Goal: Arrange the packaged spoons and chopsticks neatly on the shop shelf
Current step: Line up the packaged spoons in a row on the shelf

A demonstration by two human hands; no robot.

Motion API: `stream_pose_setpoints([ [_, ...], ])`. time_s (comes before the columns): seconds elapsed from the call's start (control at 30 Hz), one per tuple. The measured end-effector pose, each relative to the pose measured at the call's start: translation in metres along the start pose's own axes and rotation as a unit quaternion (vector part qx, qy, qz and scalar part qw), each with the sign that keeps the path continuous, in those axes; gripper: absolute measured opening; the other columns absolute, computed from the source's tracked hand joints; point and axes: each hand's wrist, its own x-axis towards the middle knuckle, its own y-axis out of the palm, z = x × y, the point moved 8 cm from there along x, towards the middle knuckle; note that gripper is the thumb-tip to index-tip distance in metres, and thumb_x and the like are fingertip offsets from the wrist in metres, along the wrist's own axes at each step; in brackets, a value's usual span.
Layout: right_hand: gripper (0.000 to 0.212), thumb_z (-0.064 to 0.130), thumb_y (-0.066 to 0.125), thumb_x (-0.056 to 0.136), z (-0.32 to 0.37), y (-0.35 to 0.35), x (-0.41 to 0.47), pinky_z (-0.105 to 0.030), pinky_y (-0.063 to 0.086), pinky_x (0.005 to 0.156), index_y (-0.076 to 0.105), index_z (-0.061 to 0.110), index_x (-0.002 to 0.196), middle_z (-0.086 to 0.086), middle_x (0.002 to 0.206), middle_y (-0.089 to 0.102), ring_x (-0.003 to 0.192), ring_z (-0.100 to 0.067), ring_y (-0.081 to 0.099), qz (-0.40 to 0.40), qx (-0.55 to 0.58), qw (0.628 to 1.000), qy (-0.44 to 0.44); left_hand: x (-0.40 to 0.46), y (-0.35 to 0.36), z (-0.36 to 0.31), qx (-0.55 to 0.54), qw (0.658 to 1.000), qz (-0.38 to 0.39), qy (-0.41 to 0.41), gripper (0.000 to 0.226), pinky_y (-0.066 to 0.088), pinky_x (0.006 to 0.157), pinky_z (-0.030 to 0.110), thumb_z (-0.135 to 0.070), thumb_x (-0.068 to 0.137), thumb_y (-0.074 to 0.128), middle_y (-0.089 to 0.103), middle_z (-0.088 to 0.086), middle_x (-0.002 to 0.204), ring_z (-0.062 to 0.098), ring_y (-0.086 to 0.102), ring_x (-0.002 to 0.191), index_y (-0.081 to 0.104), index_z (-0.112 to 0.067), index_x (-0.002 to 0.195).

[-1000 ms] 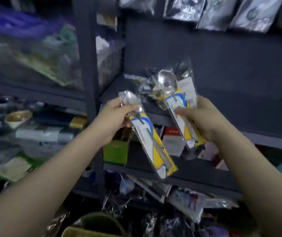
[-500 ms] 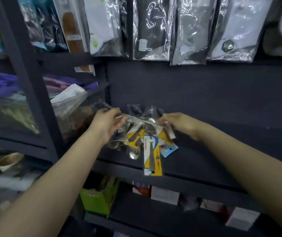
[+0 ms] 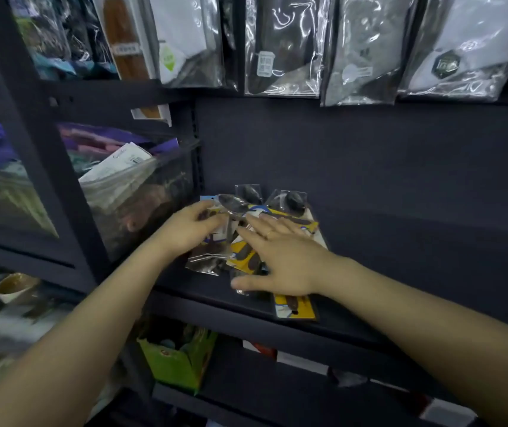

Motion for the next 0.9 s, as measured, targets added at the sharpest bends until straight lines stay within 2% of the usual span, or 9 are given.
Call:
stream_pose_setpoints([
  [0.1,0.109,0.087,0.035,0.065,-0.007,0.009,0.032,-0.043,-0.003,0.116,0.000,0.026,0.149,-0.005,0.158,-0.007,0.145,-0.025,-0.008,0.002,-0.057,0.996,0.062,-0.004,0.009,0.017,-0.030,0.995,0.088,-0.037,0.030,0.037,0.075,0.000,-0.038,0.087,0.056,0.057,-0.028,0.098,-0.019,0.055,0.083,0.050,-0.039,0.117],
  [0.13,0.110,0.088,0.034,0.064,-0.011,0.013,0.040,-0.043,-0.003,0.116,0.000,0.026,0.149,-0.005,0.159,-0.006,0.145,-0.026,-0.008,0.012,-0.063,0.995,0.078,-0.003,0.013,0.019,-0.013,0.993,0.112,-0.035,0.037,0.037,0.078,0.001,-0.041,0.086,0.057,0.055,-0.029,0.100,-0.020,0.055,0.087,0.048,-0.039,0.121],
  [0.2,0.108,0.088,0.033,0.065,-0.020,0.020,0.051,-0.044,-0.002,0.116,0.003,0.027,0.149,-0.005,0.159,-0.005,0.145,-0.026,-0.007,0.038,-0.062,0.993,0.097,0.000,0.020,0.019,0.040,0.990,0.135,-0.017,0.055,0.035,0.098,0.016,-0.048,0.081,0.060,0.050,-0.024,0.119,-0.005,0.049,0.112,0.041,-0.038,0.132],
  [0.23,0.105,0.087,0.032,0.066,-0.026,0.022,0.053,-0.045,-0.001,0.116,0.004,0.028,0.149,-0.004,0.159,-0.005,0.145,-0.026,-0.007,0.046,-0.062,0.992,0.103,0.000,0.023,0.017,0.070,0.987,0.144,-0.006,0.065,0.032,0.101,0.020,-0.051,0.079,0.061,0.045,-0.022,0.126,-0.001,0.044,0.118,0.035,-0.038,0.137],
  [0.4,0.101,0.088,0.024,0.061,-0.070,0.026,0.029,-0.045,-0.004,0.118,-0.002,0.039,0.146,0.005,0.158,-0.011,0.145,-0.020,-0.014,0.069,-0.039,0.986,0.150,-0.004,0.057,-0.002,0.092,0.973,0.206,0.042,0.081,0.025,0.097,0.015,-0.057,0.074,0.061,0.033,-0.012,0.148,0.001,0.034,0.128,0.024,-0.035,0.142],
  [0.5,0.102,0.089,0.026,0.058,-0.098,0.024,0.000,-0.045,-0.001,0.118,-0.001,0.043,0.145,0.007,0.158,-0.012,0.145,-0.018,-0.013,0.082,-0.033,0.977,0.193,-0.006,0.085,-0.019,0.105,0.963,0.236,0.074,0.081,0.021,0.089,0.009,-0.057,0.077,0.058,0.030,-0.010,0.149,-0.007,0.029,0.117,0.017,-0.036,0.144],
  [0.73,0.101,0.088,0.029,0.063,-0.144,0.016,-0.057,-0.045,-0.003,0.118,0.001,0.039,0.146,0.006,0.158,-0.012,0.145,-0.020,-0.013,0.085,-0.040,0.959,0.269,-0.003,0.149,-0.055,0.118,0.947,0.280,0.100,0.085,0.020,0.095,0.015,-0.057,0.081,0.053,0.015,-0.005,0.155,0.012,0.023,0.139,0.005,-0.032,0.146],
  [0.83,0.101,0.083,0.044,0.064,-0.155,0.009,-0.073,-0.047,0.003,0.118,0.003,0.041,0.146,0.007,0.158,-0.010,0.146,-0.021,-0.010,0.128,-0.017,0.950,0.284,-0.001,0.164,-0.069,0.133,0.940,0.292,0.116,0.068,0.027,0.092,0.016,-0.058,0.085,0.044,0.033,-0.004,0.148,0.016,0.036,0.132,0.020,-0.033,0.143],
  [0.9,0.090,0.067,0.057,0.071,-0.158,-0.001,-0.079,-0.046,0.018,0.116,0.012,0.040,0.145,0.003,0.158,0.007,0.145,-0.024,0.010,0.171,0.046,0.945,0.276,0.010,0.152,-0.077,0.114,0.956,0.233,0.135,0.045,0.036,0.079,0.015,-0.051,0.090,0.041,0.055,-0.003,0.126,0.015,0.052,0.111,0.044,-0.030,0.129],
])
